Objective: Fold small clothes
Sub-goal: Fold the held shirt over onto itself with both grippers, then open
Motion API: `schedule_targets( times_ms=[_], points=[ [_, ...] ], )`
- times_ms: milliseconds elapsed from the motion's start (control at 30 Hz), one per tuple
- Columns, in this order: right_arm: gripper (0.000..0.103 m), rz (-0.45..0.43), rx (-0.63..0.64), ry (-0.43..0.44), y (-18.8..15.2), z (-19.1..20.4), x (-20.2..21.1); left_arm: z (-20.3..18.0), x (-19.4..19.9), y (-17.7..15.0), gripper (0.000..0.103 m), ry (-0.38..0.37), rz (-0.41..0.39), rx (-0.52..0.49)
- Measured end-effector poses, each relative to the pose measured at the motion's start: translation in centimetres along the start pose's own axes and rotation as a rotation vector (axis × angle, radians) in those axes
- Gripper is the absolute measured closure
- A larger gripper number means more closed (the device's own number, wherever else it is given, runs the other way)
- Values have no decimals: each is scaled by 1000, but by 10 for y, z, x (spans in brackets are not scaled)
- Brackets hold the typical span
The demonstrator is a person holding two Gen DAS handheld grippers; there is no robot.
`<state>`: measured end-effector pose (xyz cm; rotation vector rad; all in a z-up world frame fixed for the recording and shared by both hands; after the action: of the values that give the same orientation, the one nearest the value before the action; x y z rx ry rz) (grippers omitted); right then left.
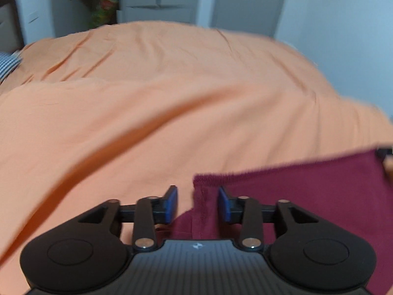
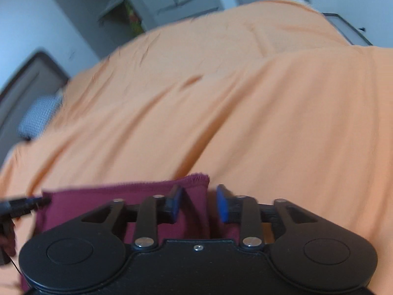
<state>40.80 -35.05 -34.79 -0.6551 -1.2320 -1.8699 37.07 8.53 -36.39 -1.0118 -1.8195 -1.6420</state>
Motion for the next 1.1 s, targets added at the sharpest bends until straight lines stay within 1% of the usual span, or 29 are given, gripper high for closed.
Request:
schedule_targets(
  times_ms=[33,67,100,133,200,300,367,433,500,533,567,600,633,667,700,733,833,933,1000,1033,1067,1100],
  points=[
    [65,-25,-24,19,1,-3,12,5,16,-1,42,-9,-36,41],
    [62,-43,-34,35,-1,-5,25,10,32,-5,33,-17,-68,73],
    [59,-53,-41,55,-6,-6,39,13,47,-13,30,-28,-87,99],
    [58,-52,-53,79,-15,-8,54,17,61,-23,30,-41,-86,120],
    [58,-19,-63,116,-44,-13,79,16,84,-52,29,-69,-62,141],
    [57,38,-65,134,-95,-19,114,11,114,-100,29,-105,-15,174],
    [57,78,-67,138,-126,-20,129,7,127,-126,29,-133,28,193],
    [57,121,-92,152,-151,-21,136,2,133,-144,29,-172,65,208],
    [58,134,-113,164,-166,-19,140,-6,135,-153,29,-205,87,203],
    [59,141,-119,174,-170,-17,139,-8,135,-156,29,-210,95,198],
    [64,149,-122,183,-174,-14,137,-10,132,-158,30,-212,102,195],
    [70,156,-125,192,-176,-12,135,-11,127,-158,31,-215,105,195],
    [74,158,-122,202,-177,-10,132,-11,125,-158,35,-219,106,194],
    [86,161,-122,206,-178,-9,130,-11,120,-159,51,-218,115,194],
    [93,167,-120,204,-180,-7,129,-10,116,-161,72,-213,129,202],
    [93,170,-118,199,-180,-8,127,-8,114,-163,76,-208,136,217],
    [95,165,-124,193,-182,-10,129,-2,118,-162,79,-246,107,278],
    [98,154,-106,196,-180,-8,135,-4,122,-162,84,-244,109,258],
    [100,138,-117,215,-177,-8,139,-5,120,-164,87,-222,124,233],
    [100,127,-135,229,-175,-9,141,-5,118,-167,87,-198,135,219],
    [100,124,-148,227,-175,-13,141,-4,112,-171,88,-168,152,207],
    [100,141,-143,185,-178,-18,139,-5,107,-176,88,-153,169,194]
  ],
)
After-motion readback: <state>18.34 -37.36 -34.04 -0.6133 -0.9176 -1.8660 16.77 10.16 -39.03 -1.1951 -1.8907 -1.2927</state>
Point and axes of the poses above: each gripper's, at about its wrist camera, not at the fingertips, and x roughly against the way its jaws point, z to its left, y to its top, the point moved 7 cm from there along -x, roughly the way its jaws point, and after that the axes turned 3 degrees about -y, right-handed, at the moved point
